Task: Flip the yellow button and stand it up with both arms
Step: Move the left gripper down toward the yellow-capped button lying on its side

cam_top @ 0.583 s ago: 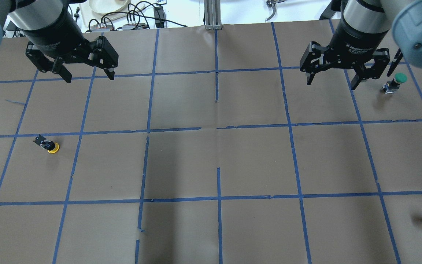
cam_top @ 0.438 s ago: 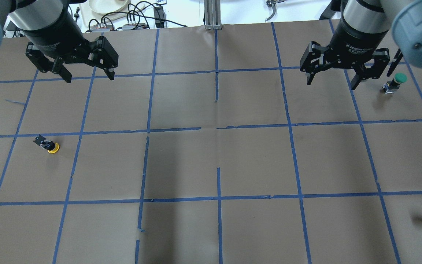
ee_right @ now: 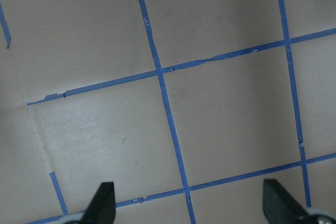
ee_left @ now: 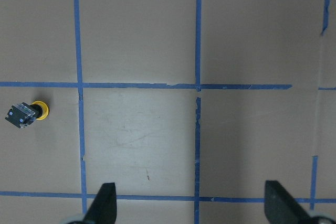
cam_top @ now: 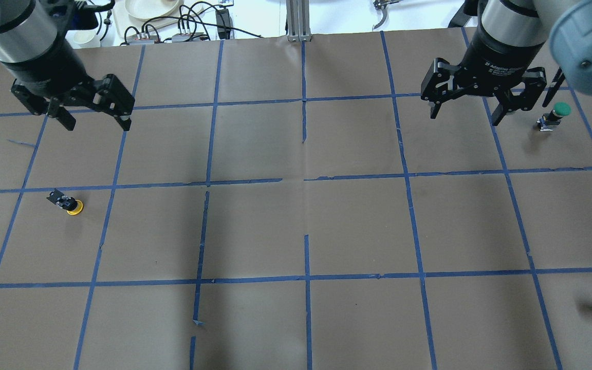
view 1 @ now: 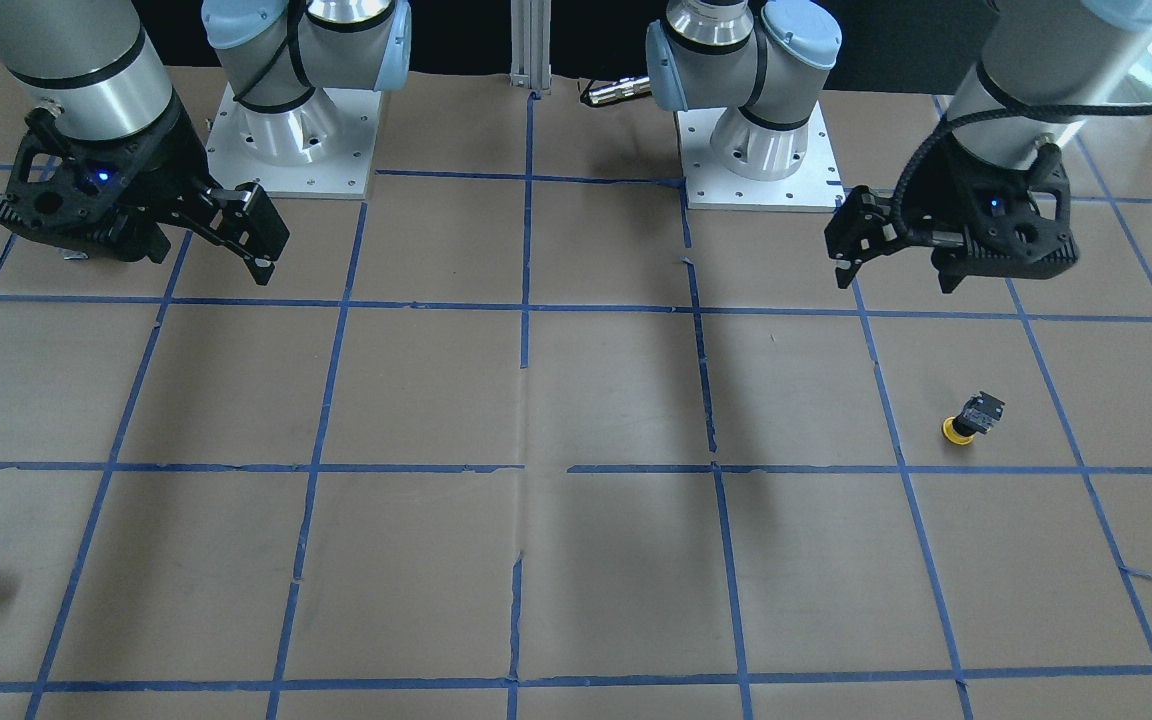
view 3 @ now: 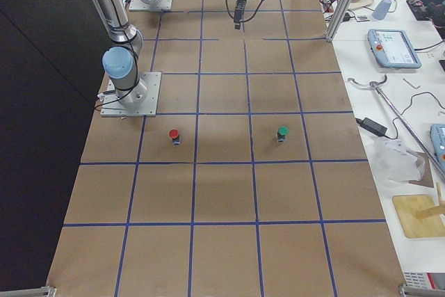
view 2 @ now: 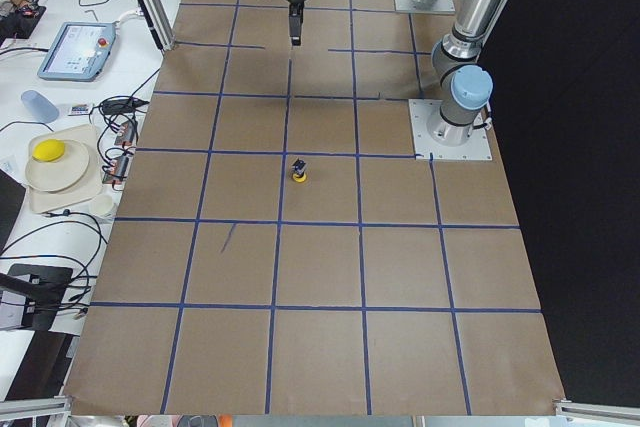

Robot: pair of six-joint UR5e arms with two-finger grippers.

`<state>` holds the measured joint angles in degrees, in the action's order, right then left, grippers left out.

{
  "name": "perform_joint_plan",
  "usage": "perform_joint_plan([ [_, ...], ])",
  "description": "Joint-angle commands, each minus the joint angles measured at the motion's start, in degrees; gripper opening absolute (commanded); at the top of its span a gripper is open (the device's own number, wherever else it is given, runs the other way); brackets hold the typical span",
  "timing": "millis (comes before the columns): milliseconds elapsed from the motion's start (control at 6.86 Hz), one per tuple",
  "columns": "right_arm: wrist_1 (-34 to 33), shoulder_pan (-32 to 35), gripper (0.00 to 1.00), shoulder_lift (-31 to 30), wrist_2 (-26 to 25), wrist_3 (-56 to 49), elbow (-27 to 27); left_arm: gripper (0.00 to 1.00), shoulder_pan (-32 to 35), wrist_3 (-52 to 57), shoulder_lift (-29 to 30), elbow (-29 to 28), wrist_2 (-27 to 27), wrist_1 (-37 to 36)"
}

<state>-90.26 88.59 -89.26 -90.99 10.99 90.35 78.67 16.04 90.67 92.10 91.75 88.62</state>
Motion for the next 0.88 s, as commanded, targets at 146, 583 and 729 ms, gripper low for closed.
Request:
perform_joint_plan([
  [146, 0.0, 0.0, 1.00, 0.1, 0.1, 0.0, 0.0, 1.00, -12.8, 26.3, 5.2, 11.1, 0.3, -18.5],
  [583, -0.1, 0.0, 1.00, 0.0, 0.1, 0.0, -0.1, 1.00, -24.0, 51.6, 12.8, 17.2, -3.6, -32.3],
  [729, -0.1, 0.0, 1.00, 0.0, 0.1, 0.0, -0.1, 1.00, -25.0, 54.6, 13.6, 19.7, -4.0, -33.8],
])
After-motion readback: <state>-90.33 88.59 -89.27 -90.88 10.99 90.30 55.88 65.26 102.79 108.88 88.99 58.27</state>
